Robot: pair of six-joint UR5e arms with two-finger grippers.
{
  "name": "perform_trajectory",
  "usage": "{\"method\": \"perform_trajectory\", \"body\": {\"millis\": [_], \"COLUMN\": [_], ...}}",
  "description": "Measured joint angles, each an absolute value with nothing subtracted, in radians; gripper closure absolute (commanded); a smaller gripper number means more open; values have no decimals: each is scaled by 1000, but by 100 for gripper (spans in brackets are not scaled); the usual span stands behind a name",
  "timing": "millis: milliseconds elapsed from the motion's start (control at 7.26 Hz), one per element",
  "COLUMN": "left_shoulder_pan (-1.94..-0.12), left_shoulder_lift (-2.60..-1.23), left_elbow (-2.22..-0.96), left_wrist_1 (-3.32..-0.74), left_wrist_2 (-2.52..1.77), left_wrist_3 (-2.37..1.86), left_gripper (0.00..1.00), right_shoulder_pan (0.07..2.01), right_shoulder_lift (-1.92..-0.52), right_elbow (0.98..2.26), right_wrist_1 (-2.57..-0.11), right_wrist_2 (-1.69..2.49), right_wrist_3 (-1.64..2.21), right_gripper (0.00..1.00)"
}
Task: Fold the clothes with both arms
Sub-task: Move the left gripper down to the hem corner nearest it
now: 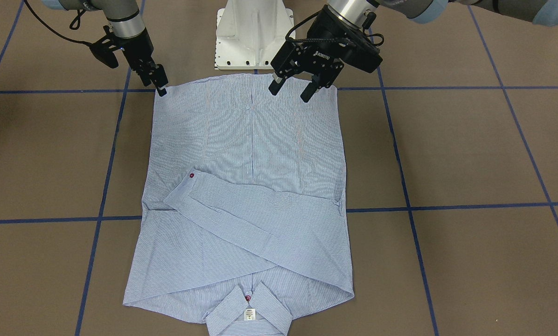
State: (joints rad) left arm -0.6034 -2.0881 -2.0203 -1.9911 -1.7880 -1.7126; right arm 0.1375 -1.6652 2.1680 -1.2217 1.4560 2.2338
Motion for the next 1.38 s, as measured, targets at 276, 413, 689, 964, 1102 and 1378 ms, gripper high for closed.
{"method": "perform_trajectory", "body": {"millis": [276, 413, 689, 964, 1102, 1378], "left_shoulder_pan": [-601, -600, -599, -596, -594, -593], "left_shoulder_lift": [-2085, -2085, -2085, -2085, -2085, -2085], "left_elbow": [-2020, -2021, -2021, -2020, -2020, -2020], "left_wrist_1": [-1991, -1991, -1991, -1991, -1991, -1991], "left_wrist_2": [-1787, -1787, -1787, -1783, -1777, -1774], "left_wrist_3": [-1704, -1703, -1703, -1703, -1703, -1703], "left_gripper": [5, 5, 5, 5, 5, 5], "right_shoulder_pan": [121, 117, 102, 95, 95, 97], "right_shoulder_lift": [-1662, -1656, -1643, -1640, -1640, -1641], "right_elbow": [2142, 2131, 2112, 2101, 2102, 2109], "right_wrist_1": [-1220, -1220, -1220, -1219, -1220, -1220], "right_wrist_2": [1454, 1455, 1454, 1454, 1454, 1453], "right_wrist_3": [2242, 2243, 2244, 2255, 2285, 2322], "right_gripper": [24, 25, 34, 98, 100, 100]}}
